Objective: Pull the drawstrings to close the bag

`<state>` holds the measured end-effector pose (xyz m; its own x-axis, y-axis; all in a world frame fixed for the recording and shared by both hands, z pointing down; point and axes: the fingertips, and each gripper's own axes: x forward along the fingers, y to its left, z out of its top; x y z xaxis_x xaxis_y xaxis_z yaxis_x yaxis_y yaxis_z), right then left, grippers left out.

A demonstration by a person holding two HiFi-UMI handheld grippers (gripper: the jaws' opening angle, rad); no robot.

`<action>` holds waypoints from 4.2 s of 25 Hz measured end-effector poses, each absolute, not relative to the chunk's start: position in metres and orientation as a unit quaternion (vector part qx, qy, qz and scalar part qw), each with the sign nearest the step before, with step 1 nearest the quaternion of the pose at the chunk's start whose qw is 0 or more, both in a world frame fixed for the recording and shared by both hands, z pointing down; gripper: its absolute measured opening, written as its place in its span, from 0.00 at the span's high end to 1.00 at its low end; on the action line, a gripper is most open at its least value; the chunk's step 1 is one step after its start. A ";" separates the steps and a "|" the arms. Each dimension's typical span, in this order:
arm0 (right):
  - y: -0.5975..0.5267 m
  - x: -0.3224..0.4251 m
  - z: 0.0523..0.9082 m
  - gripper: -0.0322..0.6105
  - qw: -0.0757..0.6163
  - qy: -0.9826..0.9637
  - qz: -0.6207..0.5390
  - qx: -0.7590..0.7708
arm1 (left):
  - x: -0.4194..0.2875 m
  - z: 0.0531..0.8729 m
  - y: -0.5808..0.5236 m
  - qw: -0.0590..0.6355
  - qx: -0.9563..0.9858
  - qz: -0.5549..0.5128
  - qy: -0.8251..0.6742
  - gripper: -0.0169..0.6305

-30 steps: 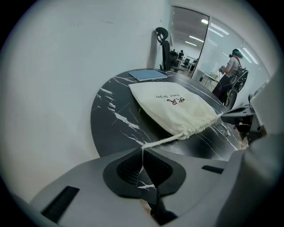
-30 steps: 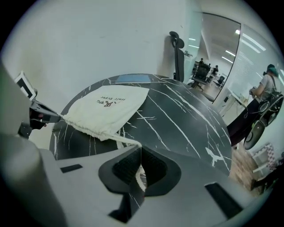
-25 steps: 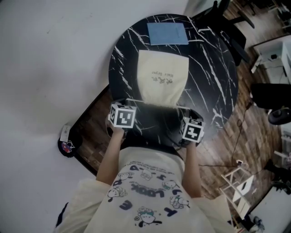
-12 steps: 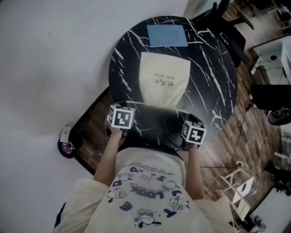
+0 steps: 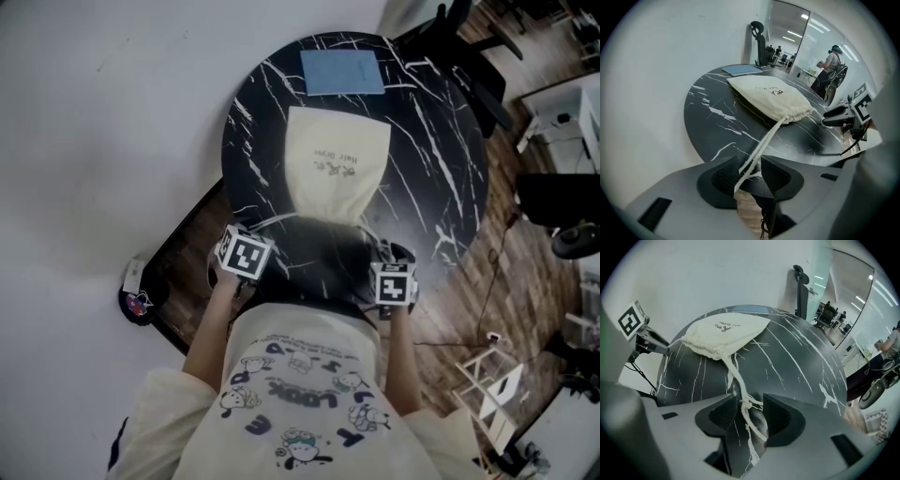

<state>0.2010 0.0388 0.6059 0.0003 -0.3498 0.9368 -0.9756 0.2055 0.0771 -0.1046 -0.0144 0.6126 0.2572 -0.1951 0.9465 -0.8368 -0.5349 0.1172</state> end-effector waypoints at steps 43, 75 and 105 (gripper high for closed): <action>-0.011 0.150 0.590 0.92 0.438 -0.659 0.318 0.522 | -0.026 0.595 -0.033 0.343 0.756 0.435 -0.348 0.90; -0.003 0.197 0.579 0.92 0.189 -0.500 0.425 0.730 | -0.052 0.599 -0.042 0.465 0.673 0.271 -0.507 0.90; 0.041 0.186 0.592 0.66 0.320 -0.621 0.406 0.589 | -0.083 0.600 -0.010 0.374 0.740 0.365 -0.423 0.73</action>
